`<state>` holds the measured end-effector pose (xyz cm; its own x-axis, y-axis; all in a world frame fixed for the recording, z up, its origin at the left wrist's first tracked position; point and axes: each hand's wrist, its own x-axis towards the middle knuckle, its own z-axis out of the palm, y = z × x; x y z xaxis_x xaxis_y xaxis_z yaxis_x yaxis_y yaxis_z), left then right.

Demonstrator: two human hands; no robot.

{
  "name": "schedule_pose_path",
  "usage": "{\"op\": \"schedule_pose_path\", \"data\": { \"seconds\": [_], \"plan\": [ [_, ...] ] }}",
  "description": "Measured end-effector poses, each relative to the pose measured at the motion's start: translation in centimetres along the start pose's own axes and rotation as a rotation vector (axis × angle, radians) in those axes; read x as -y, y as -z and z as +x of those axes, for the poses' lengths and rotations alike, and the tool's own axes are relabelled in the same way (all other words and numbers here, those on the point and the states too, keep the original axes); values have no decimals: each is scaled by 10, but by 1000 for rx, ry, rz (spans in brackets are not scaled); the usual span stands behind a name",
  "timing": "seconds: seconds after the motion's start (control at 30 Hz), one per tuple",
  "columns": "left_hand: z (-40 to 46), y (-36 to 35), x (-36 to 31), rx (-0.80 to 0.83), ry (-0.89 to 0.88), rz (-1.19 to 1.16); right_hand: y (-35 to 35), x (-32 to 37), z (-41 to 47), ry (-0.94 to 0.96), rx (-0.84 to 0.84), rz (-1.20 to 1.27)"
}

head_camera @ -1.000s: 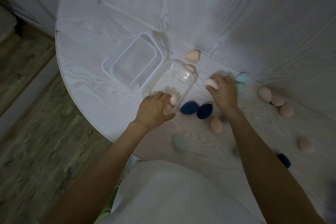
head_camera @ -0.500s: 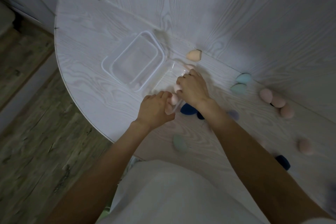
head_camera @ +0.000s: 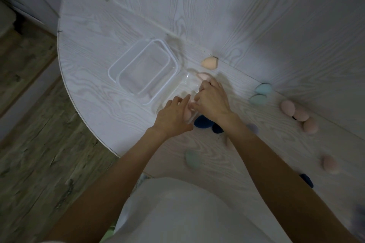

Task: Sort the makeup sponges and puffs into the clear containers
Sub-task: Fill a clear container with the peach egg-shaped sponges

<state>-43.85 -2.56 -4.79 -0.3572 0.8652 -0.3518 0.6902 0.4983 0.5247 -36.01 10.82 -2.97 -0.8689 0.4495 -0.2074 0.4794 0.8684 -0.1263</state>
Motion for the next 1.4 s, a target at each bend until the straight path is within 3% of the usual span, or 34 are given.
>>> {"op": "schedule_pose_path", "data": {
  "seconds": [0.1,0.27,0.47,0.67,0.8,0.87,0.93,1.13,1.27,1.4],
  "plan": [
    [3,0,2,14,2,-28,14,-13,-1,11,-39,173],
    [2,2,6,-36,20,-14,28,-47,27,-144,-232,421],
    [3,4,2,-89,-8,28,0,-50,59,-54,1,353],
    [5,5,3,-65,-10,42,-11,-64,33,-146,0,388],
    [6,5,2,-62,-22,101,4,-60,9,-272,-225,594],
    [5,4,1,-73,-24,112,19,-49,3,-221,-311,668],
    [4,2,1,-86,-29,127,29,-36,2,-101,-297,589],
    [3,0,0,-102,-40,129,11,-16,25,247,-245,-87],
    [4,1,1,-91,-28,118,8,-11,33,326,-123,-191],
    [4,3,1,-84,-25,120,7,-14,29,240,19,-155]
  ]
}}
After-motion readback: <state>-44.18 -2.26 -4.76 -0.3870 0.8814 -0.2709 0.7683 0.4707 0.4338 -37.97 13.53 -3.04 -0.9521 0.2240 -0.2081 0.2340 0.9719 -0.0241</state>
